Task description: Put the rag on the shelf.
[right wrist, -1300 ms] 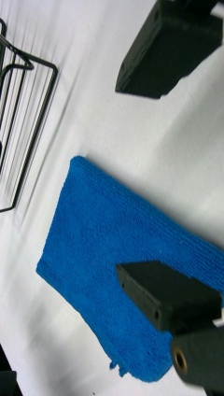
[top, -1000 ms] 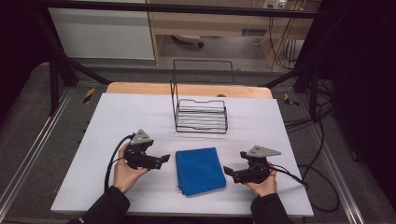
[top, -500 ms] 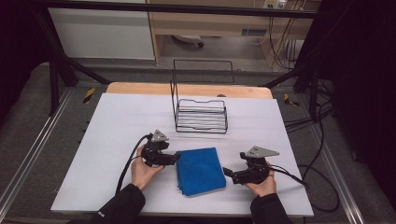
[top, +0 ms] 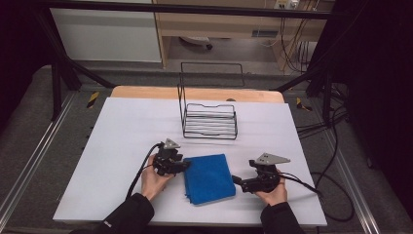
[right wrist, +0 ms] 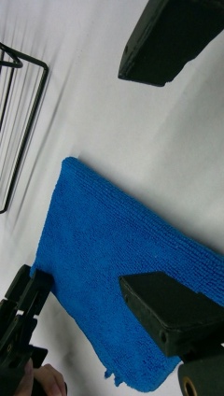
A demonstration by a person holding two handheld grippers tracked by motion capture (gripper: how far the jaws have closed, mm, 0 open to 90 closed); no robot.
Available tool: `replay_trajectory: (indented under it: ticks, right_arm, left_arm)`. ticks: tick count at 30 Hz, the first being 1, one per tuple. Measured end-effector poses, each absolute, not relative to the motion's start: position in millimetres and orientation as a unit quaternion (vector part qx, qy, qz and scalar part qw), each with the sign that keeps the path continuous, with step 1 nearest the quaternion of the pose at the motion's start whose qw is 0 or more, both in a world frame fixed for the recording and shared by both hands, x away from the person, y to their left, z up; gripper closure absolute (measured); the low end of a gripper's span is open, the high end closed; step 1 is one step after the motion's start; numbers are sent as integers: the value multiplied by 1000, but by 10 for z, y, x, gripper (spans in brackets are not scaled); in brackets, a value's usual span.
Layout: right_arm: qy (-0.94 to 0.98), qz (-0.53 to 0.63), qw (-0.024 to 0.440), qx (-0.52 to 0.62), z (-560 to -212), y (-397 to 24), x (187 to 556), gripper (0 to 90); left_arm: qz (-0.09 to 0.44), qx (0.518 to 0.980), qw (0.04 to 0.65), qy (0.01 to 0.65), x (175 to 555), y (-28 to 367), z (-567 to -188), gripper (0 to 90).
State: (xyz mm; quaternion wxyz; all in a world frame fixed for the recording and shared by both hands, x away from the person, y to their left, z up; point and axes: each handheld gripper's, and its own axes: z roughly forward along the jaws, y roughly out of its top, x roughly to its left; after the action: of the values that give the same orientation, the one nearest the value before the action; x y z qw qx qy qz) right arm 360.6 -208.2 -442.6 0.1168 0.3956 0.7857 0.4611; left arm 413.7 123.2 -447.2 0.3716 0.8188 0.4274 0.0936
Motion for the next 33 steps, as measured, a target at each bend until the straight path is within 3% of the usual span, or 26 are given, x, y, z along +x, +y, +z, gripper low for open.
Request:
replay_trajectory:
  ticks: [6,19,27,33]
  right_arm:
    - [786,461,118,394,-4435,-2078,3618,48]
    - [781,468,113,398,-4418,-2074,3655,89]
    - [783,462,104,403,-4380,-1954,3835,173]
    - [781,462,105,406,-4324,-1814,4041,291]
  left_arm:
    - [92,815,370,437,4151,1228,-4473,589]
    - [81,816,373,435,4114,1169,-4481,790]
    - [89,819,374,425,4100,1156,-4496,805]
    - [99,823,374,416,4083,1148,-4504,805]
